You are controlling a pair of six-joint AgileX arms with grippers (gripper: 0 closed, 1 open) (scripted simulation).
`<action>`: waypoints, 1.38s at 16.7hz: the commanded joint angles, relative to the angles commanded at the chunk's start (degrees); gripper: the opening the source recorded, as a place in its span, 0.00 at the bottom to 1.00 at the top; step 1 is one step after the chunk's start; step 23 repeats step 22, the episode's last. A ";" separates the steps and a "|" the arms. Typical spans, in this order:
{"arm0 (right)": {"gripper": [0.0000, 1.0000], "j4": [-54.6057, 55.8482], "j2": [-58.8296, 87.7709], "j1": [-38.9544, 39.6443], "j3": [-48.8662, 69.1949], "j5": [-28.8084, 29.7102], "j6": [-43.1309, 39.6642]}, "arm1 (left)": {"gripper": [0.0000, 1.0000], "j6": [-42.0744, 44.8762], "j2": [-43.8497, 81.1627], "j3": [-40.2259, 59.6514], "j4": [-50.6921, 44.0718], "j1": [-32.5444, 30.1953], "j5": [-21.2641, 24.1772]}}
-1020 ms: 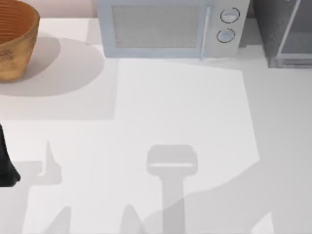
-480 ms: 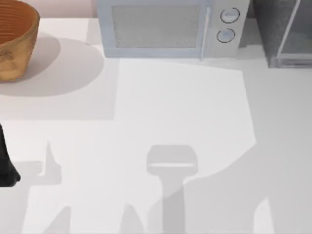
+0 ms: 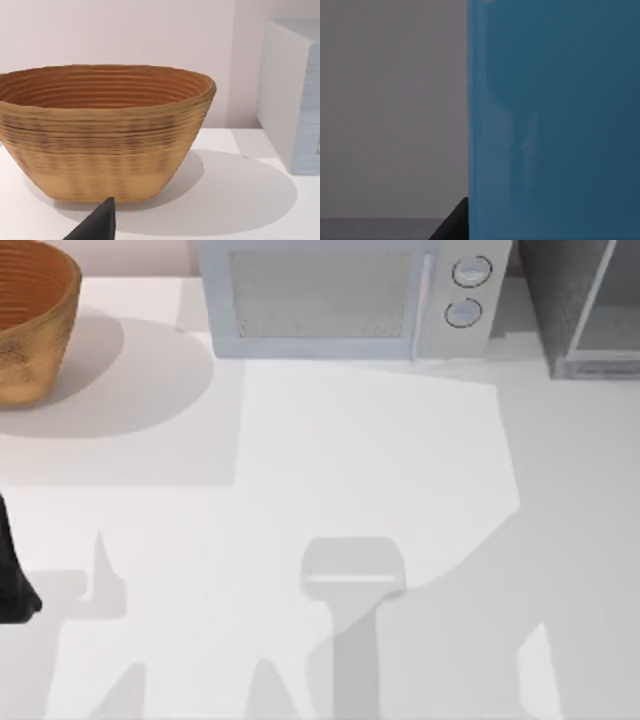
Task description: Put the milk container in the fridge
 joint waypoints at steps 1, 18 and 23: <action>0.00 0.00 0.00 0.00 0.00 0.00 0.00 | 1.00 0.00 0.00 0.00 0.00 0.00 0.00; 1.00 0.00 0.00 0.00 0.00 0.00 0.00 | 1.00 0.00 0.00 0.00 0.00 0.00 0.00; 1.00 0.00 0.00 0.00 0.00 0.00 0.00 | 1.00 0.00 0.00 0.00 0.00 0.00 0.00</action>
